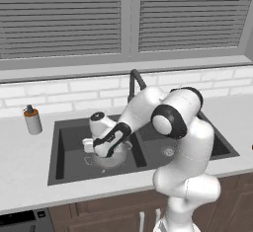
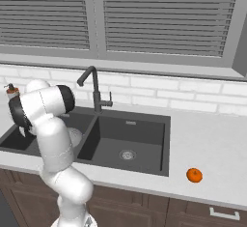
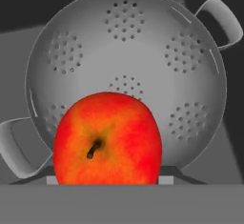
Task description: Put the colander in the sink, put the apple, orange in the colander, and turn on the sink faucet and pour water over the colander.
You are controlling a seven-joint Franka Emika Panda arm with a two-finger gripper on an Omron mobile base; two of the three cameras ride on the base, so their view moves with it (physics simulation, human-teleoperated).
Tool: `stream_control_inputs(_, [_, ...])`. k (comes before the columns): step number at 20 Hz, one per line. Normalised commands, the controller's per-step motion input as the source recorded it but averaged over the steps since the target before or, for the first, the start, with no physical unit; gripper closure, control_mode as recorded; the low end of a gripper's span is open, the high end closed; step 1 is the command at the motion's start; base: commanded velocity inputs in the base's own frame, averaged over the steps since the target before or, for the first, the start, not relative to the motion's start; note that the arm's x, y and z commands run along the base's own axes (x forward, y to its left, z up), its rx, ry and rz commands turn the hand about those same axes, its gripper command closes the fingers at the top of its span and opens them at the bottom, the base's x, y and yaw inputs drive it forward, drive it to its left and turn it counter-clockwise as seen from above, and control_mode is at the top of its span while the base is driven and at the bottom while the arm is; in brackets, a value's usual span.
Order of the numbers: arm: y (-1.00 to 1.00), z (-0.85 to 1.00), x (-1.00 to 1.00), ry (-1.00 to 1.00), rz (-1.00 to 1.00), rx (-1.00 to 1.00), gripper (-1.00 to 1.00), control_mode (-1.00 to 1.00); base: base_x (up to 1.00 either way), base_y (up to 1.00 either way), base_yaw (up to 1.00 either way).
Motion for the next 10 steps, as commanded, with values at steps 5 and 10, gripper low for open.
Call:
stream_control_inputs(5, [0.13, -0.27, 0.05, 0.0, -0.08, -0.02, 1.0, -1.0, 0.0, 0.0, 0.0])
stream_control_inputs(10, [0.06, -0.23, 0.16, 0.0, -0.1, -0.03, 1.0, -1.0, 0.0, 0.0, 0.0])
